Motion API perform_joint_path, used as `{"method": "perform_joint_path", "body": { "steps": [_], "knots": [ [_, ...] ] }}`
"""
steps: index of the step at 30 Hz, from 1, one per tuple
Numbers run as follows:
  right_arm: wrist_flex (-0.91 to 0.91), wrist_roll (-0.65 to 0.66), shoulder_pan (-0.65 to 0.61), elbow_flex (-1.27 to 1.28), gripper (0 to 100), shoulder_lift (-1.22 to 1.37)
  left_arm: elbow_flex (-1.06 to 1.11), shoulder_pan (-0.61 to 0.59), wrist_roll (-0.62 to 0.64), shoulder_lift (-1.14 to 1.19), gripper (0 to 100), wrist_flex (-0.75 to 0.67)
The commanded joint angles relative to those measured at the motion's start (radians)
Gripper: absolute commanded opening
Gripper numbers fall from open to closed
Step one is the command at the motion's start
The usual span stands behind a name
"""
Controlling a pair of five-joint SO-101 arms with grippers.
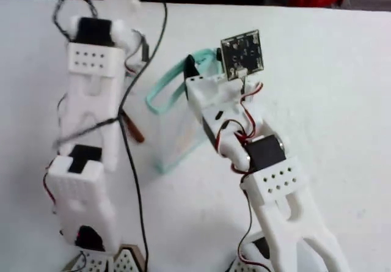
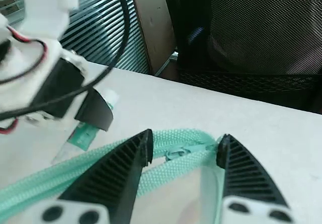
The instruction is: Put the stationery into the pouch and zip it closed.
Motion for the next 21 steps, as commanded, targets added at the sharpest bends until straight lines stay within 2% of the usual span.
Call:
{"method": "perform_joint_path", "body": {
  "steps": [1, 10, 18, 21],
  "knots": [
    [-0.018, 0.003, -0.001, 0.092, 20.5, 0.021, -0.127, 0.005, 0.005, -0.136, 4, 0.023],
    [-0.016, 0.003, -0.002, 0.091, 20.5, 0.021, -0.127, 0.024, 0.005, -0.510, 4, 0.023],
    [-0.013, 0.003, -0.001, 0.091, 20.5, 0.021, -0.126, 0.213, 0.002, -0.857, 4, 0.026],
    [-0.012, 0.003, -0.002, 0.095, 20.5, 0.021, -0.074, 0.240, 0.003, -0.967, 4, 0.023]
  ]
}}
